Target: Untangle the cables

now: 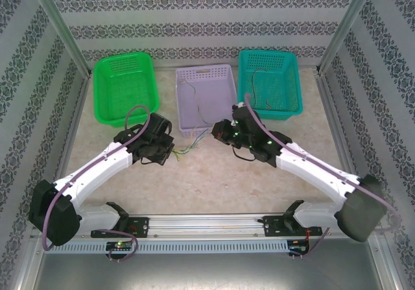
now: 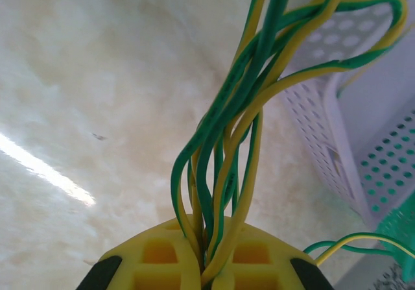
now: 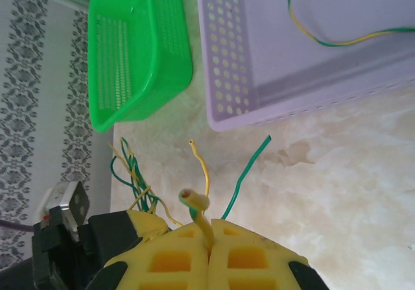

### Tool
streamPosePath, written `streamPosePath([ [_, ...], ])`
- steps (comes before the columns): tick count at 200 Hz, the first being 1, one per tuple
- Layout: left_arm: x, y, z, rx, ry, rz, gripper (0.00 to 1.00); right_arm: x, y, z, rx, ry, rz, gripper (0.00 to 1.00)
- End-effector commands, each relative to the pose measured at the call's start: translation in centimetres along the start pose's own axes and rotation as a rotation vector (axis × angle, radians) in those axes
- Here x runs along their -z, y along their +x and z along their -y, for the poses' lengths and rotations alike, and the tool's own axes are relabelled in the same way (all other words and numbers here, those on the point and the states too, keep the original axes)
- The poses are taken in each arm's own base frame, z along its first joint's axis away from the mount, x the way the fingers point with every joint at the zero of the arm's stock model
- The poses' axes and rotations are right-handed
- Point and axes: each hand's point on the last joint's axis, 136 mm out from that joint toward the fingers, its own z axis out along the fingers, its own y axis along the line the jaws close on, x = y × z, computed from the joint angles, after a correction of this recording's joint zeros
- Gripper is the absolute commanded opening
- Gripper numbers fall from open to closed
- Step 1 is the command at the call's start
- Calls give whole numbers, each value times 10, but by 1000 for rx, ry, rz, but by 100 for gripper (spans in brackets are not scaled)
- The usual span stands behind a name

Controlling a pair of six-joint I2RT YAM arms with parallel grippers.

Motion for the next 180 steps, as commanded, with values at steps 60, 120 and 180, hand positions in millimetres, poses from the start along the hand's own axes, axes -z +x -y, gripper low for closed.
streamPosePath([
  [60, -15, -34, -71, 3, -246, 179, 16, 69, -52, 21, -23, 67, 219, 0],
  [120, -31, -61, -107, 19, -344, 266, 17, 98, -48, 33, -39, 94, 244, 0],
  [180, -38, -78, -122, 9, -411, 325, 20, 111, -65, 36, -23, 110, 285, 0],
])
